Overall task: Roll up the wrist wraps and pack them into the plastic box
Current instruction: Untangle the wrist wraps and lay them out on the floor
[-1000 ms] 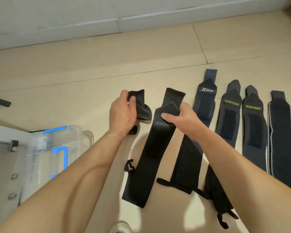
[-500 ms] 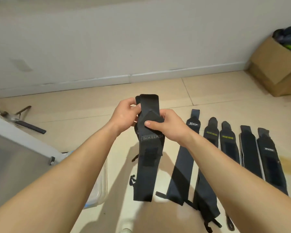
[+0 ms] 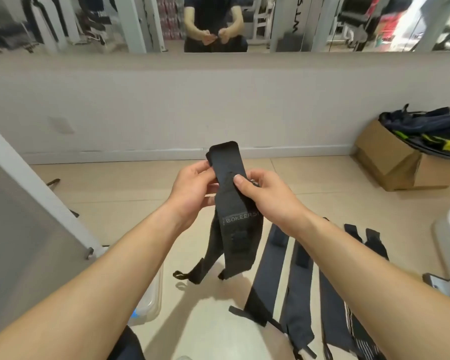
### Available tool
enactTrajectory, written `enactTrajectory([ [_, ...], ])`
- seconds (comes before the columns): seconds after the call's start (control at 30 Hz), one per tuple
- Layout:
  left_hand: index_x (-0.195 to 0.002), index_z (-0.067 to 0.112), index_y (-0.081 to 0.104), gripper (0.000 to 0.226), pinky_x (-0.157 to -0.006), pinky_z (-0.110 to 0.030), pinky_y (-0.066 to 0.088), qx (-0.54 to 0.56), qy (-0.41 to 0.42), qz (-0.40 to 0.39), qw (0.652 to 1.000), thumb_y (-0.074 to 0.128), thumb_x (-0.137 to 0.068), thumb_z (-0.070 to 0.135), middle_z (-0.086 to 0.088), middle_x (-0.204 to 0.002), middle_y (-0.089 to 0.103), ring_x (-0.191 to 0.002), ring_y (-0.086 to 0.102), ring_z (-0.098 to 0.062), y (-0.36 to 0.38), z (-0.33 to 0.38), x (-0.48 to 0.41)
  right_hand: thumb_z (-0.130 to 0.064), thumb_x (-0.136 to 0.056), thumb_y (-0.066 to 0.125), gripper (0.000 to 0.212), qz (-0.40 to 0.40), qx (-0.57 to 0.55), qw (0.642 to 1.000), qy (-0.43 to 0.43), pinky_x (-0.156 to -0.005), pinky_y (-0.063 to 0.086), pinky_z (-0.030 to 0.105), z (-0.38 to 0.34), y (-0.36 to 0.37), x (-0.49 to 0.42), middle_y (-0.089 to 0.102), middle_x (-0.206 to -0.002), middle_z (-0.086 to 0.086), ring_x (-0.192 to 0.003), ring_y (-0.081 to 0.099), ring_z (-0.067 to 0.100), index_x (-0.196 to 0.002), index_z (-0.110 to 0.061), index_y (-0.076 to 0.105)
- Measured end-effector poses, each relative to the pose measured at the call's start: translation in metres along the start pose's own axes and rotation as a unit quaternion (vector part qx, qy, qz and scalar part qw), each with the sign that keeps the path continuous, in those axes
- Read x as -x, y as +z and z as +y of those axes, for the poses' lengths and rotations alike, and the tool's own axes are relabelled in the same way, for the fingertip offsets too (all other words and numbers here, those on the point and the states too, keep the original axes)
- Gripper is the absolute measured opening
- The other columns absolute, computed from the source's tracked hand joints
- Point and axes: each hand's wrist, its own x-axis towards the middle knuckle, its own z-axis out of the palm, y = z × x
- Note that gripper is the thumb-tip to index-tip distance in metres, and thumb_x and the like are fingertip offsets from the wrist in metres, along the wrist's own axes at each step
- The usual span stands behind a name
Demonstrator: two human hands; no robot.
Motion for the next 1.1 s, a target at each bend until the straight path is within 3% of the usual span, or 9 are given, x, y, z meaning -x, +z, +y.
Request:
enactTrajectory([
  [0.2, -0.105, 0.014, 0.071, 0.018, -0.050, -0.017, 0.048, -0.001, -0.008, -0.013, 1.000, 0.054, -0.102, 0.016, 0.003, -0.083, 0.075, -0.060, 0.067, -0.011, 0.013, -0.003, 0.017, -0.029, -0.096, 0.068, 0.023, 0.039, -0.097, 0.994, 0.035, -0.067, 0.058, 0.026, 0.006, -0.002, 0.021, 0.078, -0.084, 0.009, -0.077, 0.076, 0.020, -0.089, -0.009, 0.076],
  [0.3, -0.105, 0.011, 0.071, 0.019, -0.049, -0.018, 0.049, 0.006, -0.011, -0.015, 1.000, 0.054, -0.103, 0.019, -0.002, -0.086, 0.076, -0.056, 0.067, -0.015, 0.016, -0.004, 0.018, -0.028, -0.095, 0.070, 0.025, 0.043, -0.093, 0.994, 0.047, -0.058, 0.052, 0.021, 0.012, -0.005, 0.023, 0.075, -0.076, 0.005, -0.068, 0.072, 0.015, -0.080, -0.008, 0.071],
  [0.47, -0.106, 0.010, 0.068, 0.019, -0.060, -0.028, 0.058, 0.006, -0.026, -0.012, 1.000, 0.055, -0.101, 0.024, -0.012, -0.093, 0.077, -0.064, 0.072, -0.027, 0.017, -0.007, 0.011, -0.028, -0.094, 0.071, 0.027, 0.041, -0.088, 0.993, 0.064, -0.054, 0.047, 0.021, 0.019, -0.011, 0.016, 0.069, -0.070, 0.004, -0.061, 0.064, 0.012, -0.075, -0.010, 0.067],
  [0.83, -0.094, 0.010, 0.071, 0.020, -0.057, -0.028, 0.056, -0.011, -0.059, 0.010, 0.998, 0.057, -0.099, 0.023, -0.008, -0.081, 0.076, -0.061, 0.073, -0.029, 0.023, -0.008, 0.010, -0.035, -0.093, 0.072, 0.026, 0.033, -0.041, 0.996, 0.074, -0.077, 0.052, 0.038, 0.026, -0.018, 0.012, 0.075, -0.084, 0.011, -0.076, 0.070, 0.022, -0.082, -0.012, 0.072],
  [0.93, -0.097, 0.010, 0.071, 0.020, -0.056, -0.026, 0.056, -0.016, -0.058, 0.004, 0.998, 0.056, -0.100, 0.024, -0.007, -0.080, 0.076, -0.060, 0.072, -0.027, 0.023, -0.010, 0.013, -0.038, -0.092, 0.073, 0.030, 0.042, -0.029, 0.995, 0.085, -0.077, 0.053, 0.039, 0.026, -0.017, 0.015, 0.077, -0.091, 0.018, -0.077, 0.070, 0.023, -0.087, -0.008, 0.072],
  [1.1, -0.106, 0.009, 0.071, 0.030, -0.064, -0.032, 0.058, -0.013, -0.076, 0.002, 0.997, 0.048, -0.102, 0.028, -0.010, -0.085, 0.077, -0.065, 0.072, -0.029, 0.022, -0.009, 0.013, -0.036, -0.090, 0.076, 0.035, 0.061, -0.008, 0.994, 0.086, -0.073, 0.052, 0.035, 0.025, -0.017, 0.016, 0.075, -0.082, 0.011, -0.072, 0.069, 0.019, -0.087, -0.002, 0.072],
])
